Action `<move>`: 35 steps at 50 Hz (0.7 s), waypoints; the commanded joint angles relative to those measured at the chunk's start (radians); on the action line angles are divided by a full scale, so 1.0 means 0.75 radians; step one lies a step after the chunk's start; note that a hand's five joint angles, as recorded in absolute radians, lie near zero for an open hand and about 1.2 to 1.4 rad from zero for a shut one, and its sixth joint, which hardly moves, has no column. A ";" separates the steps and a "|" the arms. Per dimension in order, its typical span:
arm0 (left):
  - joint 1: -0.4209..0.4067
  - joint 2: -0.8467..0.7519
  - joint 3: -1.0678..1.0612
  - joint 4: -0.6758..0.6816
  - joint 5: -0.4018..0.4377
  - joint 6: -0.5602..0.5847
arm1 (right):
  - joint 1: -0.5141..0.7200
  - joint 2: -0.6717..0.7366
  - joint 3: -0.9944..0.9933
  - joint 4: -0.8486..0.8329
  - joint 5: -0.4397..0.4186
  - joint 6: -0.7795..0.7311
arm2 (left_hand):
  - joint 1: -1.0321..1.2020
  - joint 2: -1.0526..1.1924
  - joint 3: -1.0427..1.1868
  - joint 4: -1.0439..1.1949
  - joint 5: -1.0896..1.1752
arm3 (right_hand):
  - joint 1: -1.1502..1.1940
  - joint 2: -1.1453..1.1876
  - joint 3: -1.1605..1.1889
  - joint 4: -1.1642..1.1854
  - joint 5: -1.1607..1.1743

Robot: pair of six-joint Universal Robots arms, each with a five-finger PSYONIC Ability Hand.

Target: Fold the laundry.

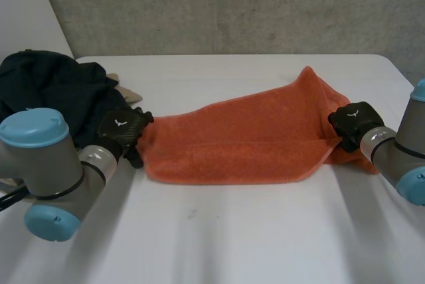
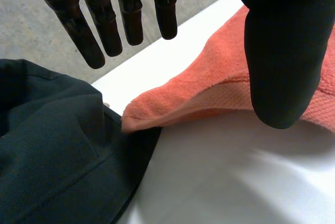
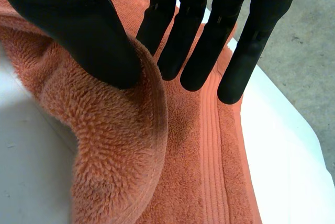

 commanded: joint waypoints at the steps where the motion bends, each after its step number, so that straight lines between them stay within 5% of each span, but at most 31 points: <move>1: 0.002 -0.067 0.068 -0.042 0.004 0.031 | -0.001 -0.005 0.007 0.039 0.000 -0.013 | 0.138 0.128 0.125 0.138 0.145 | 0.345 0.289 0.282 0.270 0.303; 13: 0.019 -0.161 0.228 -0.179 0.014 0.107 | 0.001 -0.136 0.177 0.174 -0.018 -0.054 | 1.390 1.380 1.377 1.390 1.398 | 0.345 0.289 0.282 0.270 0.303; 26: 0.011 -0.116 0.361 -0.189 -0.066 0.119 | 0.186 -0.496 0.608 0.489 -0.214 -0.081 | 1.391 1.380 1.377 1.391 1.398 | 0.345 0.289 0.282 0.270 0.303; 35: -0.026 -0.094 0.514 -0.191 -0.103 0.111 | 0.483 -0.686 0.686 0.445 -0.272 0.269 | 1.391 1.380 1.377 1.391 1.398 | 0.345 0.289 0.282 0.270 0.303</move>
